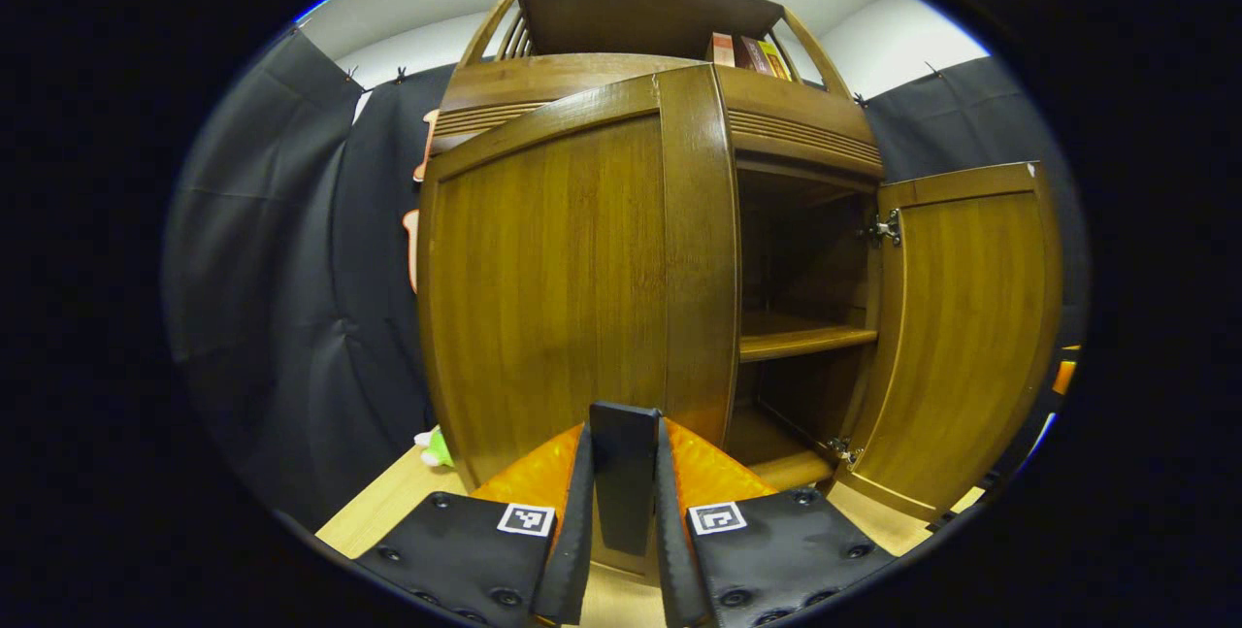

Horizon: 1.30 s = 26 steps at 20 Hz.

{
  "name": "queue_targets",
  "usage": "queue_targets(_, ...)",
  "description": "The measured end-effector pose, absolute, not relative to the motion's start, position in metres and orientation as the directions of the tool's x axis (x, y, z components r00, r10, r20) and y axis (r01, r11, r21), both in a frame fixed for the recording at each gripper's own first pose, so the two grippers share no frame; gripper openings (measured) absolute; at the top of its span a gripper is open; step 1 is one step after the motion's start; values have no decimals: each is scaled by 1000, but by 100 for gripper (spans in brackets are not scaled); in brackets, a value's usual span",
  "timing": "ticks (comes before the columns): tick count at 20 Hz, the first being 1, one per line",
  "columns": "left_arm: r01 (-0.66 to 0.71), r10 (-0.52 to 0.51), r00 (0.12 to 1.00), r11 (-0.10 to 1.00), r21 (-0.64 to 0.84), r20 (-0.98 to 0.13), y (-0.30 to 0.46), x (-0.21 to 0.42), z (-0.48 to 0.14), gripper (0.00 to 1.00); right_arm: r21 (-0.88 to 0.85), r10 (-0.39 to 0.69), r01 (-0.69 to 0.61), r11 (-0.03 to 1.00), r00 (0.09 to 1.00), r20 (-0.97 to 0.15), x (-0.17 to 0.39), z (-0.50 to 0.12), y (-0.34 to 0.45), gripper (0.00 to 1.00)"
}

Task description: Open the right door of the double-door shoe cabinet with the right hand, and open the left door with the left hand.

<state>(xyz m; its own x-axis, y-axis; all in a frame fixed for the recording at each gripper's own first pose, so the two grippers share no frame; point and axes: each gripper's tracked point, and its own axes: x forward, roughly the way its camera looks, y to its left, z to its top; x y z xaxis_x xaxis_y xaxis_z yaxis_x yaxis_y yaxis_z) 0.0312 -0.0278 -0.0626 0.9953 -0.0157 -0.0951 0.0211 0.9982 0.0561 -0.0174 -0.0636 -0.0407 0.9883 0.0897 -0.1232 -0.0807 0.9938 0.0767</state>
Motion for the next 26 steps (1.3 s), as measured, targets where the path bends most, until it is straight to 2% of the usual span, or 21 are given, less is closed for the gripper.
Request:
queue_targets(5,26,-16,994,996,88,-108,-5,1,-60,36,109,138,-126,986,985,-108,-16,-38,-38,83)
queue_targets(6,23,-14,994,996,87,-106,1,-5,-59,36,105,139,-128,986,985,-104,-15,-36,-37,92)
queue_targets(7,23,-14,994,996,83,-106,4,-9,-60,36,98,137,-127,987,985,-103,-14,-35,-37,81)
queue_targets(8,22,-14,994,997,75,-106,9,-13,-60,36,93,137,-128,987,985,-103,-13,-35,-35,92)
queue_targets(17,-39,50,991,995,92,-121,63,-43,-55,36,104,147,-138,985,986,-77,-14,-23,-15,92)
queue_targets(21,-125,140,982,984,126,-124,107,-46,-56,36,98,155,-146,984,984,-85,-14,-25,-5,92)
queue_targets(23,-174,187,976,978,118,-115,135,-51,-56,17,86,154,-147,985,984,-89,-13,-26,-3,92)
queue_targets(24,-162,170,979,984,71,-112,138,-53,-55,21,84,158,-151,985,983,-91,-13,-27,0,92)
queue_targets(25,-159,161,980,987,34,-118,142,-54,-54,14,83,162,-154,985,982,-93,-12,-26,2,92)
queue_targets(26,-142,143,983,990,18,-115,146,-54,-54,14,82,164,-157,984,982,-94,-11,-26,4,92)
